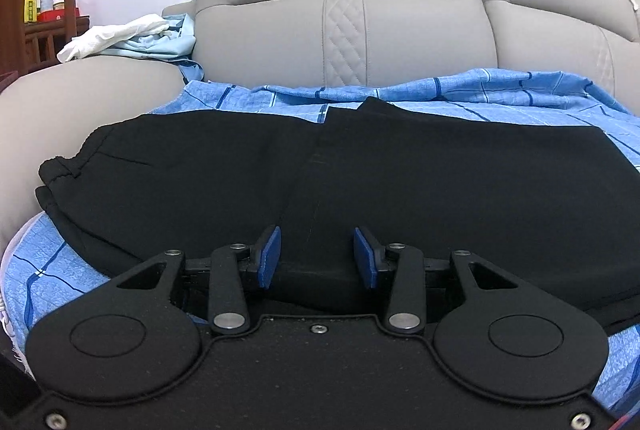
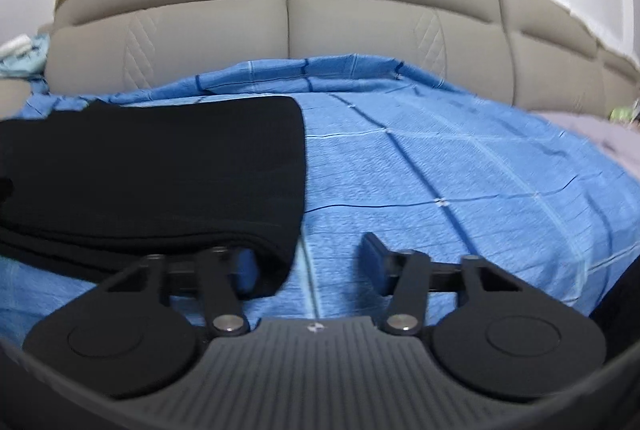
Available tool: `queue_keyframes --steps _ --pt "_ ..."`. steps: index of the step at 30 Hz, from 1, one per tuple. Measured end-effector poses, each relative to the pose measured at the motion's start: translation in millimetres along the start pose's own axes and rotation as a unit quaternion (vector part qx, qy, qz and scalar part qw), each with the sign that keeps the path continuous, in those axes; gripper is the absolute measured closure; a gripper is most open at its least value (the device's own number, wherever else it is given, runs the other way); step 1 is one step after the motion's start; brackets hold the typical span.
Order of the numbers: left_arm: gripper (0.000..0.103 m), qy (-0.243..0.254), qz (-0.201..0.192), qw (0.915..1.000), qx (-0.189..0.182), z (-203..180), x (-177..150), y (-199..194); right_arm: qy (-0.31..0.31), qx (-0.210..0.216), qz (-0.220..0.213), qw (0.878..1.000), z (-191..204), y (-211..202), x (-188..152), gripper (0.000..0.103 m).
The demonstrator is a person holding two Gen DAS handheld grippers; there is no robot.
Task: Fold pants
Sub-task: 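Pinch the trouser edge with the right gripper to smooth it, then release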
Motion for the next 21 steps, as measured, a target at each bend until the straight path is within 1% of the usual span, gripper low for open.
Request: queue_keyframes --steps 1,2,3,5,9,11,13,15,17,18,19,20,21 --pt "0.063 0.002 -0.002 1.0000 0.000 0 0 0 0.005 0.005 0.005 1.000 0 0 2 0.069" --pt "0.063 0.004 -0.004 1.0000 0.001 -1 -1 -2 0.013 0.016 0.012 1.000 1 0 5 0.075" --pt "0.063 0.006 -0.006 1.0000 0.001 -2 -2 -3 0.027 0.029 0.022 0.999 2 0 9 0.086" --pt "0.063 0.007 -0.011 0.9999 -0.001 -1 -3 -4 0.071 0.041 0.030 0.996 1 -1 21 0.089" --pt "0.063 0.004 -0.019 0.9997 -0.015 2 -8 -10 0.155 0.062 0.012 0.986 7 -5 59 0.091" --pt "0.063 0.017 -0.021 0.9994 -0.020 2 -10 -13 0.166 0.071 0.014 0.984 16 -3 75 0.092" --pt "0.063 0.020 -0.021 0.9992 -0.029 6 -11 -16 0.160 0.060 0.016 0.985 18 -3 77 0.091" --pt "0.061 0.017 -0.021 0.9990 -0.036 9 -14 -17 0.152 0.031 0.036 0.987 8 -1 64 0.090" --pt "0.059 -0.006 -0.018 0.9987 -0.048 16 -17 -16 0.154 0.006 0.075 0.985 -5 4 43 0.085" --pt "0.060 -0.014 -0.017 0.9984 -0.052 18 -17 -16 0.151 -0.004 0.093 0.984 -11 6 31 0.079" --pt "0.060 -0.016 -0.016 0.9982 -0.055 19 -17 -16 0.137 -0.013 0.096 0.986 -12 6 22 0.069" --pt "0.059 -0.014 -0.016 0.9983 -0.055 19 -17 -16 0.112 -0.013 0.080 0.990 -10 3 18 0.067" --pt "0.059 -0.012 -0.017 0.9984 -0.053 19 -17 -16 0.080 -0.025 0.076 0.994 -4 1 15 0.063"
Point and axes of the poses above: each gripper's, at about its wrist camera, not at the fingertips, and y roughly the way its jaws point, z to its left, x to its top, the point moved 4 cm from there along y, roughly the way its jaws point, and after that the axes turned 10 degrees about y, right-handed, at the moved point
